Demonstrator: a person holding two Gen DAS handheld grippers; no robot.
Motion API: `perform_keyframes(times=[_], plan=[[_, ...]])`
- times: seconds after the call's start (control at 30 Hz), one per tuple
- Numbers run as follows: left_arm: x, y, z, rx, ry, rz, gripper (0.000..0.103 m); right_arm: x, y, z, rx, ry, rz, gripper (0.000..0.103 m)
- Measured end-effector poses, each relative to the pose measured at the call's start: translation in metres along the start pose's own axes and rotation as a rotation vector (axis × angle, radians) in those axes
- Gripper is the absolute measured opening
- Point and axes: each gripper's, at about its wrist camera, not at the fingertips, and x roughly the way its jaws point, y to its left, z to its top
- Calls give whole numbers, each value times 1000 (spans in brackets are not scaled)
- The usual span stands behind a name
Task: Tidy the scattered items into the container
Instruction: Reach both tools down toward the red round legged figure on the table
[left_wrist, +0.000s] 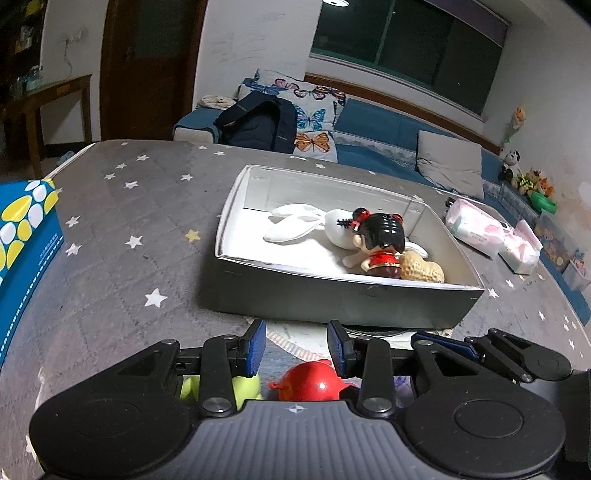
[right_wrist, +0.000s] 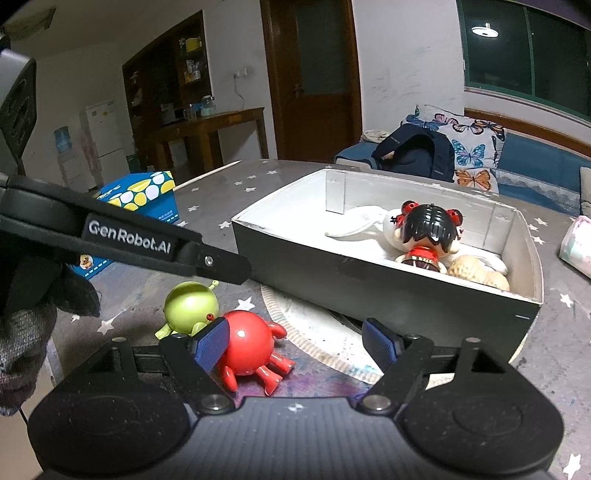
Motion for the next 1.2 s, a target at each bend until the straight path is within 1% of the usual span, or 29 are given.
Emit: perform_keyframes(times=[0.3, 0.5, 0.67, 0.8, 0.87, 0.9, 1.1, 1.17, 1.2], plan=[[-3, 23, 2, -71, 3, -8, 39, 6, 4, 0, -16, 15, 17, 81], [-2, 27, -1, -97, 23, -44, 39, 11, 8, -2, -38, 33, 39, 81], [-6, 27, -2, -113, 30, -91, 39, 16, 13, -3, -67, 47, 55, 80], [-9, 25, -5, -111, 33, -100, 39, 20, 16, -4, -87, 60, 67, 79], [-10, 24, -6, -119, 38, -108, 39, 24, 16, -5, -90, 70, 77, 77], [-9, 23, -7, -121, 42, -111, 39, 25, 17, -5, -92, 75, 80, 74], [-6, 22, -11, -134, 63, -108, 39, 31, 18, -6, -96, 93, 103, 72], [-4, 22, -12, -139, 72, -107, 39, 32, 18, -6, -97, 95, 106, 70], [-3, 22, -13, -141, 76, -107, 39, 33, 18, -6, -96, 98, 108, 68]])
